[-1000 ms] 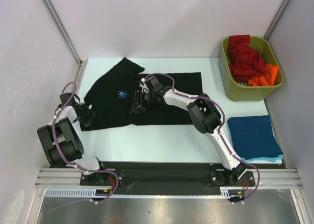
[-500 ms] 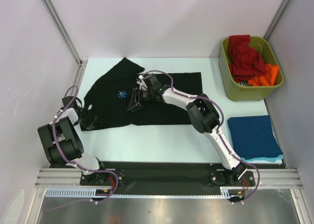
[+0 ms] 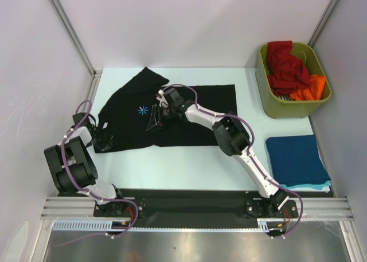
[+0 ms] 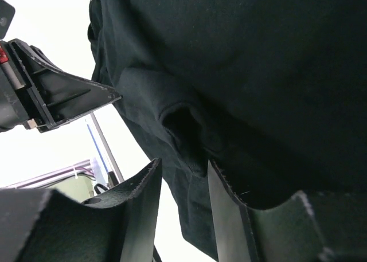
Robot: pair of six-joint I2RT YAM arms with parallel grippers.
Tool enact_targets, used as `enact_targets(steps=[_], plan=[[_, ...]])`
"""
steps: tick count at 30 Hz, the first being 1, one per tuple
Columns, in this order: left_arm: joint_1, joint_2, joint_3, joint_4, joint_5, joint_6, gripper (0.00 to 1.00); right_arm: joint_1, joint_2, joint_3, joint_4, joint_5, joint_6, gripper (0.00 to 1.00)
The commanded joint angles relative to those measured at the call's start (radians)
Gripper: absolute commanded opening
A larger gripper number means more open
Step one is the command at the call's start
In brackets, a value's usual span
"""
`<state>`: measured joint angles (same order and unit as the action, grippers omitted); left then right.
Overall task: Fold and stack the t-shirts
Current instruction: Fold the tshirt
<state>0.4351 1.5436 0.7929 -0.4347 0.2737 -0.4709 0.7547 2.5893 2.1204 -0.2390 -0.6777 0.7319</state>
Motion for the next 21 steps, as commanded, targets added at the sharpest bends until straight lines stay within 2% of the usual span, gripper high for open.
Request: enact_targets(steps=[1, 6, 10, 16, 21], plan=[[0.001, -0.027, 0.034, -0.009, 0.024, 0.003, 0.11, 0.014, 0.012, 0.061, -0.011, -0.008, -0.012, 0.42], [0.001, -0.036, 0.068, -0.029, 0.025, 0.006, 0.08, 0.026, 0.011, 0.056, -0.016, -0.002, -0.006, 0.38], [0.002, -0.057, 0.088, -0.03, 0.036, -0.003, 0.0, 0.017, -0.001, 0.046, -0.01, -0.016, 0.03, 0.16], [-0.001, -0.1, 0.115, 0.079, 0.097, -0.049, 0.0, -0.011, -0.061, 0.009, 0.105, 0.007, 0.133, 0.11], [-0.006, -0.05, 0.146, 0.232, 0.151, -0.109, 0.0, -0.048, -0.038, 0.015, 0.228, 0.01, 0.234, 0.1]])
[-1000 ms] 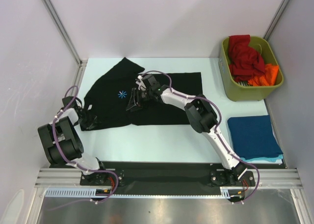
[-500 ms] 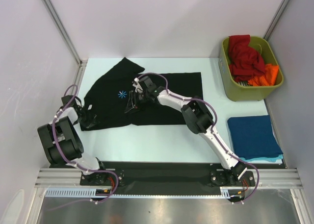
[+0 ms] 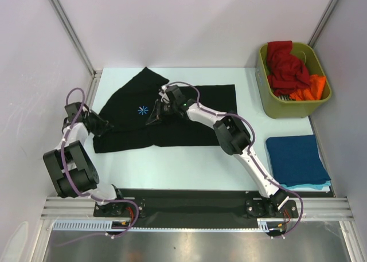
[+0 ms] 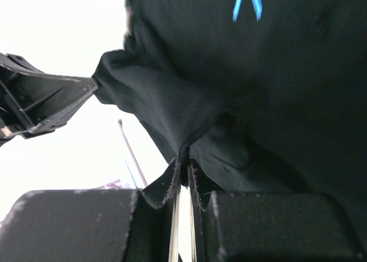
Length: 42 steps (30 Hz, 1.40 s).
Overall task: Fold and stack the t-shirts
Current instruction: Fold the tshirt
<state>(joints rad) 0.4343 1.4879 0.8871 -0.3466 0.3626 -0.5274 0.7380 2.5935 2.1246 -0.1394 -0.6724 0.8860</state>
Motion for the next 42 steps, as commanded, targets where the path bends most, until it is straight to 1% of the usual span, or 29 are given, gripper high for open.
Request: enact_targets(steps=[1, 5, 7, 11, 13, 15, 18, 20, 21, 22, 24, 27, 29, 32, 34, 35, 37, 38, 39, 41, 42], plan=[[-0.005, 0.038, 0.067, 0.17, 0.084, -0.075, 0.0, -0.041, -0.024, 0.012, 0.164, 0.004, 0.121, 0.1], [-0.017, 0.118, 0.096, 0.28, 0.127, -0.14, 0.0, -0.064, 0.029, 0.053, 0.247, -0.007, 0.192, 0.1], [-0.029, 0.144, 0.11, 0.322, 0.124, -0.157, 0.0, -0.071, 0.056, 0.115, 0.242, -0.007, 0.197, 0.1], [-0.037, 0.221, 0.156, 0.343, 0.125, -0.18, 0.0, -0.088, 0.131, 0.211, 0.256, -0.018, 0.238, 0.11], [-0.04, 0.247, 0.176, 0.379, 0.125, -0.187, 0.01, -0.095, 0.174, 0.254, 0.261, -0.018, 0.254, 0.13], [-0.045, 0.287, 0.208, 0.38, 0.131, -0.189, 0.01, -0.1, 0.195, 0.264, 0.27, -0.018, 0.275, 0.14], [-0.054, 0.336, 0.257, 0.362, 0.142, -0.184, 0.06, -0.106, 0.198, 0.261, 0.276, -0.015, 0.286, 0.2], [-0.058, 0.353, 0.291, 0.353, 0.136, -0.177, 0.16, -0.109, 0.198, 0.259, 0.277, -0.021, 0.289, 0.29], [-0.062, 0.357, 0.302, 0.303, 0.131, -0.165, 0.25, -0.112, 0.198, 0.259, 0.276, -0.023, 0.297, 0.32], [-0.063, 0.357, 0.309, 0.293, 0.115, -0.157, 0.32, -0.118, 0.195, 0.258, 0.281, -0.024, 0.301, 0.38], [-0.065, 0.357, 0.341, 0.235, 0.079, -0.128, 0.48, -0.127, 0.192, 0.259, 0.296, -0.023, 0.318, 0.41], [-0.069, 0.361, 0.377, 0.21, 0.084, -0.111, 0.6, -0.156, 0.175, 0.279, 0.278, -0.016, 0.317, 0.47], [-0.071, 0.353, 0.392, 0.216, 0.122, -0.115, 0.61, -0.186, 0.157, 0.288, 0.249, -0.015, 0.291, 0.48], [-0.077, 0.325, 0.398, 0.19, 0.118, -0.112, 0.61, -0.212, 0.126, 0.267, 0.251, -0.016, 0.284, 0.5], [-0.08, 0.301, 0.363, 0.175, 0.114, -0.114, 0.6, -0.224, 0.113, 0.267, 0.226, -0.027, 0.26, 0.5], [-0.086, 0.275, 0.346, 0.172, 0.118, -0.109, 0.59, -0.224, 0.096, 0.264, 0.18, -0.033, 0.216, 0.5], [-0.101, 0.246, 0.288, 0.155, 0.107, -0.086, 0.56, -0.21, 0.068, 0.214, 0.17, -0.036, 0.179, 0.5], [-0.112, 0.218, 0.267, 0.146, 0.087, -0.076, 0.49, -0.2, 0.042, 0.192, 0.178, -0.035, 0.173, 0.5], [-0.115, 0.203, 0.241, 0.146, 0.084, -0.074, 0.47, -0.172, 0.033, 0.173, 0.187, -0.033, 0.168, 0.49], [-0.115, 0.163, 0.143, 0.161, 0.073, -0.074, 0.43, -0.14, 0.025, 0.161, 0.176, -0.01, 0.142, 0.48], [-0.114, 0.122, 0.11, 0.153, 0.038, -0.069, 0.41, -0.108, 0.016, 0.161, 0.166, 0.006, 0.104, 0.47]])
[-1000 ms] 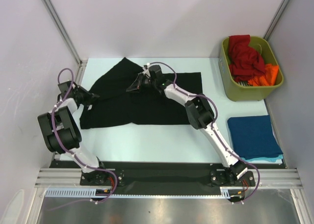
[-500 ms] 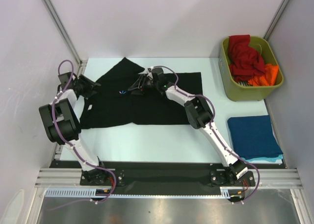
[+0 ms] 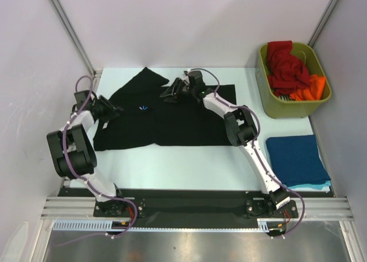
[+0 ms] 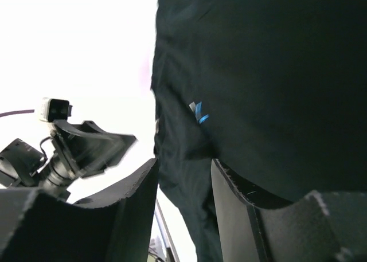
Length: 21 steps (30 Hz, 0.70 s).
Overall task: Fold and stack the t-shirts
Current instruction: Fold the tshirt
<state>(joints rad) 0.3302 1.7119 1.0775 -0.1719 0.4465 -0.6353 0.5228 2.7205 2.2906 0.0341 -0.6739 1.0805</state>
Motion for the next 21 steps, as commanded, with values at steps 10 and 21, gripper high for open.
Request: enact_targets(steps=[10, 21], plan=[[0.073, -0.268, -0.309, -0.141, -0.242, 0.083, 0.37, 0.253, -0.074, -0.014, -0.073, 0.215, -0.211, 0.21], [0.196, -0.232, -0.323, -0.227, -0.339, 0.1, 0.34, 0.269, 0.024, 0.038, -0.019, 0.346, -0.266, 0.18]])
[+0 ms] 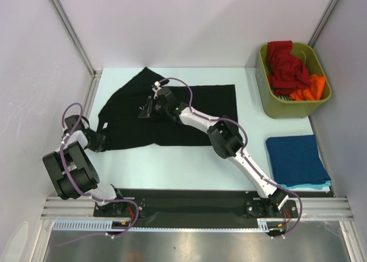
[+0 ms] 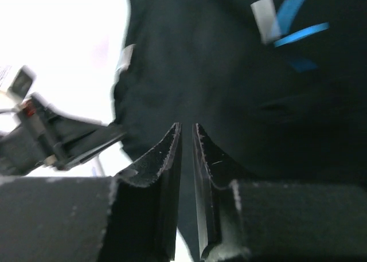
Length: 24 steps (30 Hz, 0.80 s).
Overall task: Fold and stack the t-shirts
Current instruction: Fold the tshirt
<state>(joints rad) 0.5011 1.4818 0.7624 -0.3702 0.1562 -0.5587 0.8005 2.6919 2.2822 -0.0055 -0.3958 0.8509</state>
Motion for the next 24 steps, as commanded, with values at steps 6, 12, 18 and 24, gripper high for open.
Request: enact_targets(steps=[6, 12, 18, 24], plan=[[0.044, 0.011, -0.023, -0.022, -0.063, 0.019, 0.34, -0.001, 0.115, 0.109, 0.009, 0.095, -0.035, 0.16], [0.054, -0.002, -0.034, -0.032, -0.11, 0.002, 0.34, -0.009, 0.131, 0.153, 0.016, 0.239, -0.049, 0.19], [0.097, 0.028, -0.02, -0.047, -0.179, 0.023, 0.35, -0.075, 0.292, 0.396, 0.038, 0.391, 0.011, 0.2], [0.12, -0.056, -0.012, -0.058, -0.164, 0.057, 0.38, -0.15, 0.137, 0.332, 0.036, 0.332, -0.052, 0.18]])
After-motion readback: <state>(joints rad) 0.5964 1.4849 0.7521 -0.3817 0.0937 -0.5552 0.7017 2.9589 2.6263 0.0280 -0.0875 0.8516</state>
